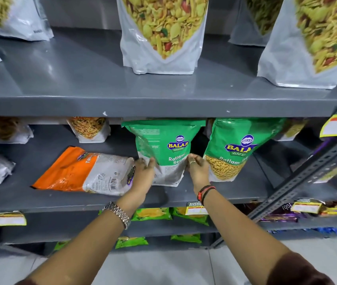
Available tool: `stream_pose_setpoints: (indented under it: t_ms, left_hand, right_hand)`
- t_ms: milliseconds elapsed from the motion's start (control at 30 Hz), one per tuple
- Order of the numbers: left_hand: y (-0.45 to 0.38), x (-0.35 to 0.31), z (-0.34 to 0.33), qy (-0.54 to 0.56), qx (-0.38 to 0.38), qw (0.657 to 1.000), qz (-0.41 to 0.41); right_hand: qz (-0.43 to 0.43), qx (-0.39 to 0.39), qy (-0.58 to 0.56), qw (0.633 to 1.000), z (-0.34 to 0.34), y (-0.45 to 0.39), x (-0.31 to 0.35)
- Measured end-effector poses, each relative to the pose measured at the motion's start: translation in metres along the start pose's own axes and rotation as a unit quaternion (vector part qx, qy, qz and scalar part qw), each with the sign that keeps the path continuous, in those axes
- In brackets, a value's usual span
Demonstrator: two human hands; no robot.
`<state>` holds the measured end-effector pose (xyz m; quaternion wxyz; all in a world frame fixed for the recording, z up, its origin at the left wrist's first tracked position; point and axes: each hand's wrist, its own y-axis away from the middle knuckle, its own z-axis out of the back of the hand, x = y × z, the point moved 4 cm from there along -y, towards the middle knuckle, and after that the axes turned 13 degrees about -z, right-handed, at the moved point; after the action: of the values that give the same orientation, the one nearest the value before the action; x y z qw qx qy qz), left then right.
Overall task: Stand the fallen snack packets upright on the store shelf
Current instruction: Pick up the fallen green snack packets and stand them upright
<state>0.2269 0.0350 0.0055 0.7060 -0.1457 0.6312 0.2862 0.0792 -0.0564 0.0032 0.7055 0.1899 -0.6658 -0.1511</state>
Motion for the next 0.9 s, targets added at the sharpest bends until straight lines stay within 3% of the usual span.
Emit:
stream_pose_setpoints:
  t_ms: [133,333,500,600,733,900]
  left_hand:
    - [0.005,-0.01,-0.018,0.034,-0.035,0.999,-0.004]
    - [-0.022,-0.027,-0.031,0.152,-0.023,0.988,0.023]
    - [-0.025,-0.039,-0.026,0.143,-0.018,0.989,0.007]
    - [-0.019,-0.03,-0.02,0.122,-0.017,0.992,0.012]
    - [0.012,-0.003,-0.01,0.068,-0.071,0.995,0.02]
    - [0.049,0.033,-0.022,0.117,-0.061,0.99,0.039]
  right_hand:
    - [-0.014,0.017,0.024,0.999,0.01,0.015,-0.011]
    - [-0.033,0.166,0.038,0.985,-0.002,0.038,-0.028]
    - [-0.013,0.233,0.076,0.969,-0.019,0.043,-0.029]
    - [-0.014,0.196,0.083,0.977,-0.01,0.039,-0.03]
    - [0.005,0.058,0.114,0.992,0.011,0.017,-0.026]
    - [-0.055,0.087,0.083,0.991,0.001,0.013,0.011]
